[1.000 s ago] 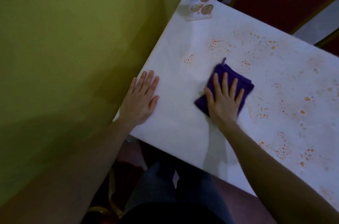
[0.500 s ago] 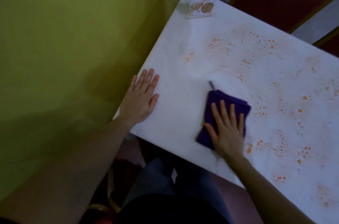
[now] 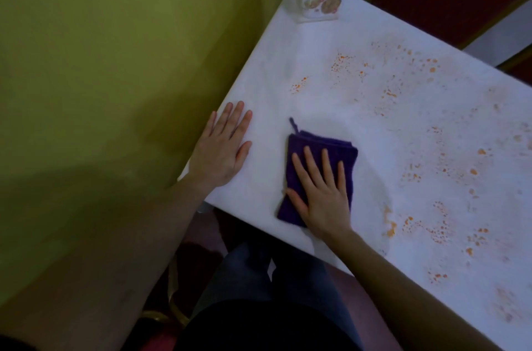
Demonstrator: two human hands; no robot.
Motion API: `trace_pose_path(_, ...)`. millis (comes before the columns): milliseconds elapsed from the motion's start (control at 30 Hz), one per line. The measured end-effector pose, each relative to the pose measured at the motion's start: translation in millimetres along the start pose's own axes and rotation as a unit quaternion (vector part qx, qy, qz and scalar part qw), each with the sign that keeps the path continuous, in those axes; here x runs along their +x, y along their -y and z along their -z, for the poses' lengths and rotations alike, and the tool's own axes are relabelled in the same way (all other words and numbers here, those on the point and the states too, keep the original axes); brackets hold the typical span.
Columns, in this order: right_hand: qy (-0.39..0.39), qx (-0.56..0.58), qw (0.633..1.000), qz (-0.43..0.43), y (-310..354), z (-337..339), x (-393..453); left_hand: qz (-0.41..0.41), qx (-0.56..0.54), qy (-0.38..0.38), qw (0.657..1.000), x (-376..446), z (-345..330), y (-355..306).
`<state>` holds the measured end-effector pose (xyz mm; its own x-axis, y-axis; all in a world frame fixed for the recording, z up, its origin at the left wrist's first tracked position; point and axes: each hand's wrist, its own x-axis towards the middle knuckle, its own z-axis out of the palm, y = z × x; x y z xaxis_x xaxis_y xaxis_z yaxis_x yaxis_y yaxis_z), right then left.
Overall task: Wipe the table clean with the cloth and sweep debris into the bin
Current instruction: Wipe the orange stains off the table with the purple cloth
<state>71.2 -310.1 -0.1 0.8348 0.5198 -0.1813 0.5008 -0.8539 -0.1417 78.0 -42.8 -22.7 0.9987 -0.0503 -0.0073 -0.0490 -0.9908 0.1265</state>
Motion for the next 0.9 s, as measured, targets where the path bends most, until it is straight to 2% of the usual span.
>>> trace_pose_path(100, -0.001, -0.014, 1.0, 0.002, -31.7, -0.9, -27.3, 0.005, 0.002, 0.003, 1.0, 1.6, 0.1, 0.2)
trace_pose_path(167, 0.007, -0.023, 0.999, -0.028, -56.3, 4.8, -23.5, 0.008, 0.004, 0.006, 1.0, 1.2, -0.6, 1.3)
trace_pose_path(300, -0.008, 0.011, 0.99, -0.139, -79.0, 18.4, 28.0, 0.006, 0.004, 0.008, 1.0, -1.0, -2.1, 1.1)
trace_pose_path(400, -0.024, 0.02, 0.985, -0.168, -61.7, 23.7, 76.4, 0.001, -0.001, 0.008, 1.0, 0.1, -0.2, 0.1)
trace_pose_path(467, -0.023, 0.019, 0.988, -0.15, -37.5, 23.9, 94.7, 0.0, 0.0, 0.009, 1.0, 0.3, 1.1, -0.1)
trace_pose_path(600, -0.011, 0.0, 0.999, -0.038, 3.9, 15.6, 78.1, -0.001, 0.006, 0.011, 1.0, 1.7, 3.8, 1.2)
trace_pose_path(800, 0.001, -0.001, 1.0, 0.01, -24.9, 3.3, -4.4, 0.012, -0.027, 0.013, 0.999, 6.2, 3.0, 6.2)
trace_pose_path(900, 0.011, -0.006, 0.998, 0.061, -23.3, 1.3, -9.3, 0.013, -0.013, 0.014, 1.0, 7.0, 4.7, 9.0)
